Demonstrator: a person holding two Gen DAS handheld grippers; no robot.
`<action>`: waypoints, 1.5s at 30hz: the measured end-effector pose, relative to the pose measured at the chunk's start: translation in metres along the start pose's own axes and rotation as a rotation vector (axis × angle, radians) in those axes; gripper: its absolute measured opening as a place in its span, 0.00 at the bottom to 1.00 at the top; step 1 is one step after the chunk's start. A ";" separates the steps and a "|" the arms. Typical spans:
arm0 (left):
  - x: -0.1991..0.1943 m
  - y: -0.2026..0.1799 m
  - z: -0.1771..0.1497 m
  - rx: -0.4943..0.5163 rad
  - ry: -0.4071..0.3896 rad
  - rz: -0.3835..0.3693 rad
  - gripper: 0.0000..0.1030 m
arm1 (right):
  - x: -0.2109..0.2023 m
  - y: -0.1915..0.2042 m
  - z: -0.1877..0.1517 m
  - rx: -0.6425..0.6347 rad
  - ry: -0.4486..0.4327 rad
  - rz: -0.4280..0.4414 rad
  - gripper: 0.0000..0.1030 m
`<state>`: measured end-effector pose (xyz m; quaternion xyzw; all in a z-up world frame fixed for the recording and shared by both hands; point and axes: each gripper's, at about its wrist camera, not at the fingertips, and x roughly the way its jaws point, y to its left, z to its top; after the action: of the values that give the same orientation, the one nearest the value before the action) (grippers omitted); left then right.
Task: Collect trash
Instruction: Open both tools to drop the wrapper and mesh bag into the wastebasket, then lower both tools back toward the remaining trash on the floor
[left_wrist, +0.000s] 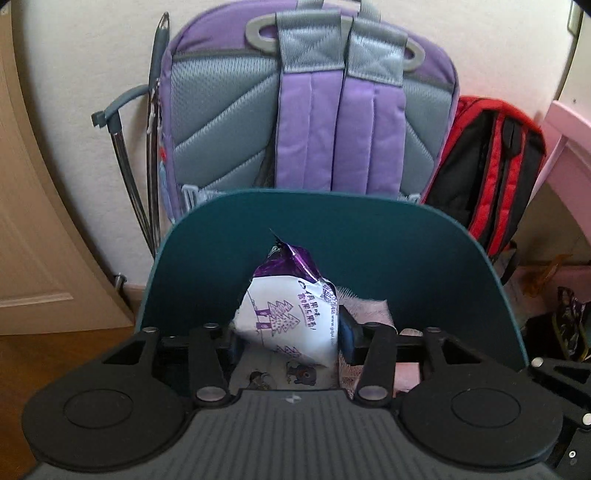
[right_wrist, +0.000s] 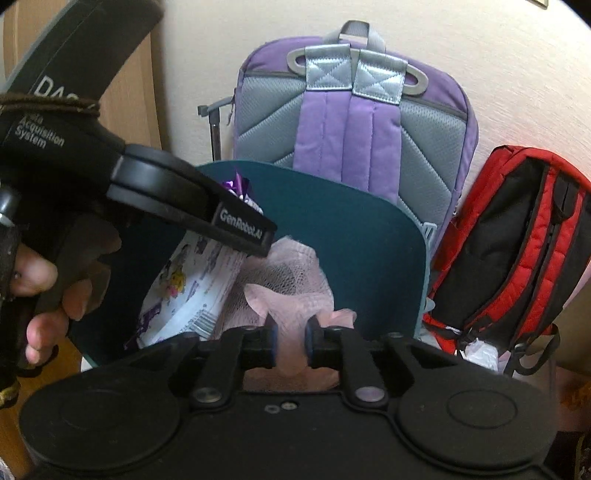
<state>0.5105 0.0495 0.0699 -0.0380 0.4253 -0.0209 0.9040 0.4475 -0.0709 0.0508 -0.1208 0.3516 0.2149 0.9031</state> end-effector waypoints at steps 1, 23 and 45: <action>0.001 0.000 -0.001 -0.001 0.004 0.004 0.60 | -0.001 0.000 -0.001 -0.001 -0.001 0.004 0.24; -0.094 -0.019 -0.038 0.046 -0.052 -0.011 0.73 | -0.092 -0.005 -0.004 0.064 -0.050 0.038 0.43; -0.229 -0.044 -0.160 0.150 -0.091 -0.072 0.80 | -0.220 0.026 -0.085 0.089 -0.066 0.089 0.48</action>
<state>0.2409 0.0136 0.1475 0.0134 0.3792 -0.0836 0.9214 0.2402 -0.1466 0.1384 -0.0574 0.3358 0.2428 0.9083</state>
